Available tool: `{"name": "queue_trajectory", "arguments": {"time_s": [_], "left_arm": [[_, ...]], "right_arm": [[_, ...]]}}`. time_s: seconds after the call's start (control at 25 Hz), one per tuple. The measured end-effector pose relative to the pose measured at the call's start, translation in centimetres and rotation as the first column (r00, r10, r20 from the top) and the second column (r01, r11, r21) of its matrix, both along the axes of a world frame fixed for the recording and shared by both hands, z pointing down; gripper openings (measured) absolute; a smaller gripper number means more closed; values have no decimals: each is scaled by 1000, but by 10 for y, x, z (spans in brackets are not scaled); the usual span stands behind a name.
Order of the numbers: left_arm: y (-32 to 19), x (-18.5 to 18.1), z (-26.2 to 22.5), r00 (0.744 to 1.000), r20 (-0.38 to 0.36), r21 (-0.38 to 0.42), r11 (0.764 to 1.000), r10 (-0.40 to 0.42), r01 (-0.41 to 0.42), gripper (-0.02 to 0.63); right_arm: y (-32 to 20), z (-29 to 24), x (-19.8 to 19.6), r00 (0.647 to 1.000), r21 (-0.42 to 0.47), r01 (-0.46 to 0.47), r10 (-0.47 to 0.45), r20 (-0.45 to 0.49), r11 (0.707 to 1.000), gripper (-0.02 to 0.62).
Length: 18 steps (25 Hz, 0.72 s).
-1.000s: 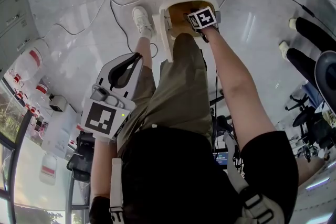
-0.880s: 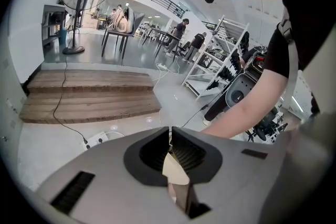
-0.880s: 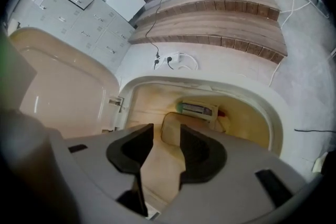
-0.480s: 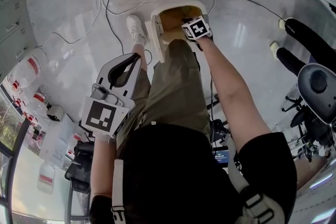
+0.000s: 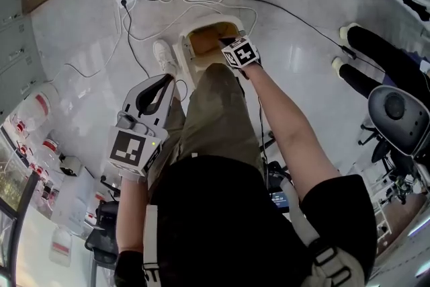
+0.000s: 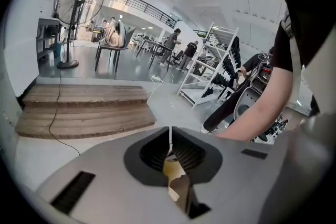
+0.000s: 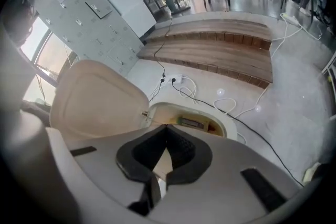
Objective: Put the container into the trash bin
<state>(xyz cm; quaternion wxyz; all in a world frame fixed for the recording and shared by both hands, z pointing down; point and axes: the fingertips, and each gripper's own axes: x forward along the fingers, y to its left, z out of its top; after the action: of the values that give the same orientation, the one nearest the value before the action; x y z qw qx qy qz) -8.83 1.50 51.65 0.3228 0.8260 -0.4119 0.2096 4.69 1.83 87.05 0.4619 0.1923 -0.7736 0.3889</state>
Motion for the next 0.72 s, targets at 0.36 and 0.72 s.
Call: {"name": "queue_trajectory", "arguments": {"time_s": [0.36,0.72], "left_arm": [[-11,23,-28,999,-44,86,996,24,-21,11],[-6,47,-54,995,-72,138,989,71,-60,11]], "right_arm": [[-12,-72,6,995,104,-35,25,93,994,15],[-6,-155,9,983,187,-92,59,174,978,15]]}}
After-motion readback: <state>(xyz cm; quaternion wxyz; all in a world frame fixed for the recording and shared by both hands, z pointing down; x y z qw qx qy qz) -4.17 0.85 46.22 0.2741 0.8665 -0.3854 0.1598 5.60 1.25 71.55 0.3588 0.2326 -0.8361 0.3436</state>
